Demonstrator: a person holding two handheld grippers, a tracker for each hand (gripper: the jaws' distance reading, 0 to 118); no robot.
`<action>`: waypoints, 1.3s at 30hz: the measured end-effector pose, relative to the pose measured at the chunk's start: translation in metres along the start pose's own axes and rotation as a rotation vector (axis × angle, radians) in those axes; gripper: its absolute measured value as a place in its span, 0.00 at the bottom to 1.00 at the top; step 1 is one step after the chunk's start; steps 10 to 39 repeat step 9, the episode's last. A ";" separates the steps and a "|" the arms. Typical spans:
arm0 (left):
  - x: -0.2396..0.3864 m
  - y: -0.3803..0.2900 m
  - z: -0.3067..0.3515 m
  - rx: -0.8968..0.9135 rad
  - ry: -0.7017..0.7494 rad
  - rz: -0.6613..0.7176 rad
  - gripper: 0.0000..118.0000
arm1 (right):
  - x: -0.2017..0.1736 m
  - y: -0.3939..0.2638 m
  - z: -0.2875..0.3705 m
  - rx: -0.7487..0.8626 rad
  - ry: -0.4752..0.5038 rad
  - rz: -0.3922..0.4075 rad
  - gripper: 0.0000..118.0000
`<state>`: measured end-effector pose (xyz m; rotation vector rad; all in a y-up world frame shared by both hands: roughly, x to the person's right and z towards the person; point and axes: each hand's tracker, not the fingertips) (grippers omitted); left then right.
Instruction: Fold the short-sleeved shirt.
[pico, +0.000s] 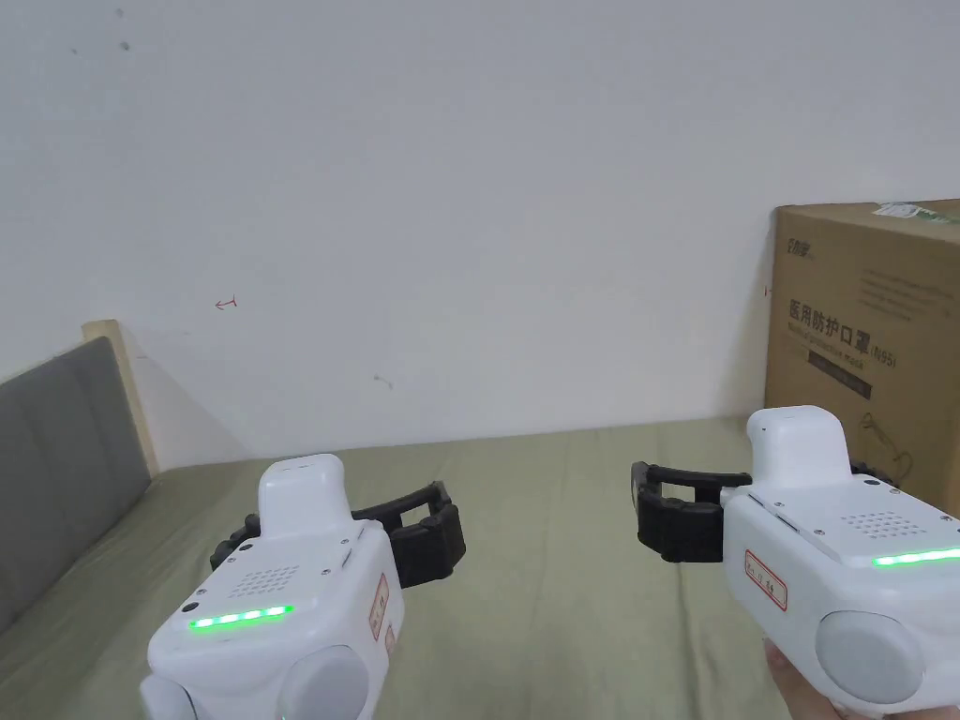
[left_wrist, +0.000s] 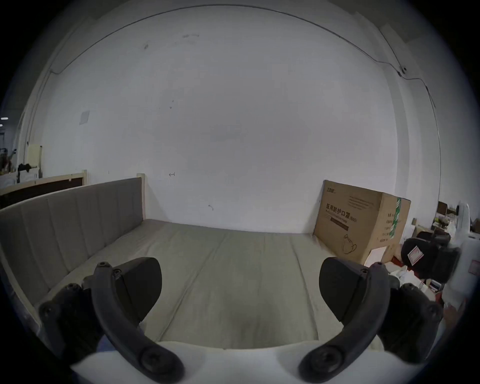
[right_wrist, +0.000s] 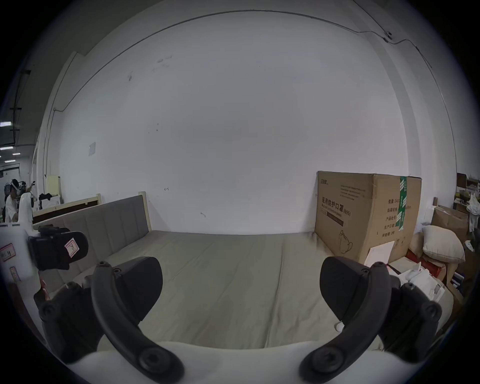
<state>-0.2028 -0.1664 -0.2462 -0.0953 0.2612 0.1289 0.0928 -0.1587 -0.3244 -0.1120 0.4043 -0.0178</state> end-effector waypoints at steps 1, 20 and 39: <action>0.000 0.000 0.000 -0.005 0.010 0.004 1.00 | 0.000 0.000 -0.001 -0.006 0.001 -0.002 1.00; 0.000 -0.010 -0.008 -0.060 -0.039 0.047 1.00 | 0.002 -0.008 -0.006 -0.034 0.003 -0.027 1.00; 0.000 -0.010 -0.008 -0.060 -0.039 0.047 1.00 | 0.002 -0.008 -0.006 -0.034 0.003 -0.027 1.00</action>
